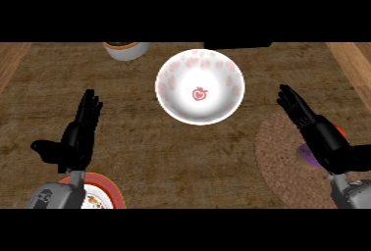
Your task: Pick the can from the placemat and place it in the bowl
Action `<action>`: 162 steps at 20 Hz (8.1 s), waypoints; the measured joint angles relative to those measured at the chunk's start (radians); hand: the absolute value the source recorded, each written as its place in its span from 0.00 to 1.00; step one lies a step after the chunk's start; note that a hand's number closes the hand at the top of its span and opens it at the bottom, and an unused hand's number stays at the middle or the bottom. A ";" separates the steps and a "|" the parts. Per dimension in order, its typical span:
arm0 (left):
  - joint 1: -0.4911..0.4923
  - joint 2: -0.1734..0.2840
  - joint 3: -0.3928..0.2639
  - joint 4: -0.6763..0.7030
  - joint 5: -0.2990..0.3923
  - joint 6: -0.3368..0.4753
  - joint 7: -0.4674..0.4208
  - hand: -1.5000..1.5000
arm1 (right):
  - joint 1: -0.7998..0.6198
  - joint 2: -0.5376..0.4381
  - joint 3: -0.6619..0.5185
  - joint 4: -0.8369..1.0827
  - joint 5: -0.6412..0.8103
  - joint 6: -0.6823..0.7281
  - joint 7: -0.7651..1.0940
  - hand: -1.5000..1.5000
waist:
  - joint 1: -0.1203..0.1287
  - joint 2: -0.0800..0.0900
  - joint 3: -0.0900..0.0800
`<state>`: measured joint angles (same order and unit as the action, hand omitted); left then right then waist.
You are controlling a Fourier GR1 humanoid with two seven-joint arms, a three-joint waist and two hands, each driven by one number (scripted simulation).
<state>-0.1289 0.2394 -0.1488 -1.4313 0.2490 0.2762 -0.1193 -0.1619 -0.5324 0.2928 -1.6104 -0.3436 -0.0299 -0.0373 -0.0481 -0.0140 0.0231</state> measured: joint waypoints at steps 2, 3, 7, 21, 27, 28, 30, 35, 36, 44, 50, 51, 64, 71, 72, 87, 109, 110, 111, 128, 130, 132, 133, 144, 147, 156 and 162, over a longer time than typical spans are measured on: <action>-0.006 0.031 0.009 -0.021 -0.010 -0.002 0.032 0.50 | 0.012 -0.042 -0.052 -0.039 -0.025 0.032 -0.020 1.00 | 0.014 0.004 -0.008; -0.020 0.058 0.020 -0.026 -0.015 -0.004 0.052 0.50 | -0.001 -0.066 -0.082 -0.046 -0.037 0.059 -0.043 1.00 | 0.019 0.005 -0.011; -0.011 0.138 0.058 -0.031 -0.044 0.003 0.082 0.50 | -0.030 -0.233 -0.203 -0.062 -0.015 0.159 -0.119 0.00 | 0.018 0.003 -0.023; 0.025 0.225 0.114 -0.101 -0.047 -0.034 0.198 0.50 | 0.579 -0.367 -0.518 -0.077 0.235 0.019 -0.375 0.00 | 0.010 0.006 -0.023; -0.005 0.199 0.112 -0.111 -0.080 -0.044 0.235 0.50 | 0.561 -0.393 -0.625 -0.161 0.217 0.104 -0.229 0.00 | 0.034 0.011 -0.023; -0.008 0.198 0.115 -0.106 -0.082 -0.049 0.235 0.50 | 0.540 -0.413 -0.644 -0.157 0.205 0.129 -0.206 0.00 | 0.037 0.012 -0.023; -0.012 0.188 0.114 -0.085 -0.096 -0.054 0.217 0.50 | 0.495 -0.442 -0.657 -0.176 0.193 0.158 -0.134 0.00 | 0.042 0.013 -0.024; -0.032 0.179 0.118 -0.067 -0.099 -0.073 0.211 0.50 | 0.422 -0.547 -0.609 -0.206 0.225 0.249 0.017 0.00 | 0.056 0.017 -0.024; -0.038 0.179 0.121 -0.062 -0.099 -0.076 0.210 0.50 | 0.406 -0.567 -0.584 -0.208 0.238 0.265 0.045 0.00 | 0.061 0.018 -0.025; -0.053 0.162 0.116 -0.077 -0.116 -0.083 0.226 0.50 | 0.218 -0.626 -0.367 -0.118 0.317 0.418 0.179 0.00 | 0.082 0.021 -0.024; -0.046 0.148 0.123 -0.070 -0.129 -0.089 0.219 0.50 | 0.082 -0.572 -0.206 -0.046 0.389 0.536 0.238 0.00 | 0.079 0.020 -0.024; -0.054 0.148 0.122 -0.076 -0.131 -0.089 0.233 0.50 | 0.061 -0.562 -0.182 -0.032 0.403 0.556 0.254 0.00 | 0.079 0.020 -0.023; -0.024 0.115 0.162 -0.072 -0.165 -0.107 0.213 0.50 | -0.052 -0.403 -0.091 0.058 0.706 0.576 0.225 0.00 | 0.054 0.015 -0.023; -0.025 0.101 0.190 -0.090 -0.181 -0.128 0.231 0.50 | 0.039 -0.322 -0.107 0.050 0.833 0.537 0.177 0.00 | 0.047 0.014 -0.023; -0.016 0.104 0.198 -0.099 -0.178 -0.137 0.231 0.50 | 0.028 -0.307 -0.107 0.064 0.845 0.548 0.176 0.00 | 0.049 0.014 -0.023; -0.017 0.058 0.252 -0.095 -0.230 -0.186 0.234 0.50 | 0.055 -0.112 -0.152 0.149 1.074 0.540 0.128 0.00 | 0.048 0.014 -0.023; -0.020 0.029 0.285 -0.099 -0.258 -0.230 0.235 0.50 | -0.080 0.073 -0.175 0.326 1.250 0.431 0.042 1.00 | 0.049 0.005 -0.037; -0.029 0.029 0.283 -0.099 -0.260 -0.229 0.238 0.50 | -0.099 0.124 -0.146 0.304 1.273 0.428 0.096 1.00 | 0.052 0.004 -0.039; -0.039 0.031 0.280 -0.100 -0.259 -0.234 0.244 0.50 | -0.122 0.186 -0.115 0.295 1.293 0.418 0.150 1.00 | 0.063 0.006 -0.037; -0.096 0.003 0.237 -0.056 -0.276 -0.242 0.246 0.50 | -0.696 0.525 0.320 0.228 1.358 0.103 1.033 1.00 | 0.131 0.012 -0.026; -0.098 0.002 0.237 -0.056 -0.285 -0.233 0.250 0.50 | -0.760 0.525 0.343 0.219 1.346 0.066 1.089 1.00 | 0.122 0.012 -0.025; -0.089 0.005 0.244 -0.068 -0.280 -0.233 0.253 0.50 | -0.827 0.524 0.346 0.227 1.334 0.047 1.121 1.00 | 0.115 0.012 -0.025; -0.090 0.005 0.244 -0.067 -0.284 -0.230 0.257 0.50 | -0.854 0.523 0.346 0.232 1.330 0.042 1.134 1.00 | 0.109 0.012 -0.025; -0.072 0.013 0.274 -0.075 -0.280 -0.226 0.249 0.50 | -0.950 0.526 0.191 0.444 1.271 -0.122 1.051 1.00 | 0.075 0.018 -0.024; -0.071 0.012 0.276 -0.077 -0.280 -0.227 0.251 0.50 | -0.942 0.525 0.124 0.548 1.262 -0.213 0.969 1.00 | 0.073 0.020 -0.024; -0.025 0.018 0.290 -0.133 -0.268 -0.246 0.258 0.50 | -0.944 0.510 -0.031 0.846 1.212 -0.403 0.688 1.00 | 0.073 0.021 -0.023; -0.031 0.005 0.278 -0.127 -0.281 -0.240 0.253 0.50 | -0.955 0.480 -0.097 1.044 1.181 -0.338 0.652 0.00 | 0.076 0.025 -0.023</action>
<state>-0.1595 0.2443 0.1294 -1.5587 -0.0323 0.0359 0.1340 -1.1171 -0.0526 0.1957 -0.5663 0.8374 -0.3683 0.6148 0.0274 0.0107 -0.0003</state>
